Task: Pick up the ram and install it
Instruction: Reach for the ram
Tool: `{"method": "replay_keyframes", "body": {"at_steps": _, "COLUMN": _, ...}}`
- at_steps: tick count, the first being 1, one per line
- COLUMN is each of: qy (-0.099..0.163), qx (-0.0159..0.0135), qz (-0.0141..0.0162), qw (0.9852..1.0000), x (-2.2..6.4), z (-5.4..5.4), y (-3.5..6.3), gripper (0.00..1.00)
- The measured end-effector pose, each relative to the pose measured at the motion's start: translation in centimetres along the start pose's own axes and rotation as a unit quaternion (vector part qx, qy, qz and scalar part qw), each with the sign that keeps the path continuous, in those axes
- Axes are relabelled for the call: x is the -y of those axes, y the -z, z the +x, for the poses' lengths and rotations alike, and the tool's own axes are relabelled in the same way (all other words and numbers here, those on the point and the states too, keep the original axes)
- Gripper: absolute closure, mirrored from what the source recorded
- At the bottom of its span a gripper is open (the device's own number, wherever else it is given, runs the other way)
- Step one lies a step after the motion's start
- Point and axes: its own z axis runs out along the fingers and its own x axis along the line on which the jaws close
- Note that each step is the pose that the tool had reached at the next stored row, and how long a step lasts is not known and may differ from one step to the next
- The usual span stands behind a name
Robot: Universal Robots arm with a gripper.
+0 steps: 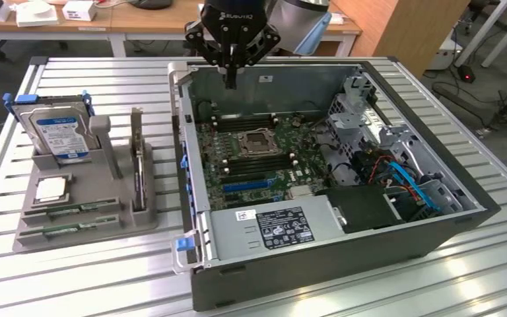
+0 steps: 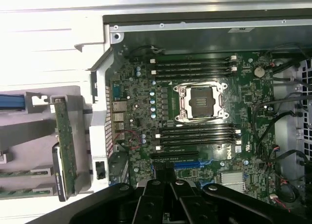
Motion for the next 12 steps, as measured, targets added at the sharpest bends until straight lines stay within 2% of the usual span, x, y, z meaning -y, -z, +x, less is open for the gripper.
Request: {"method": "replay_keyframes", "body": {"at_steps": 12, "qy": 0.000, "qx": 0.0000, "qz": 0.0000, "qw": 1.0000, "x": 0.23, "z": 3.1, "y": 0.06, "gripper": 0.91}}
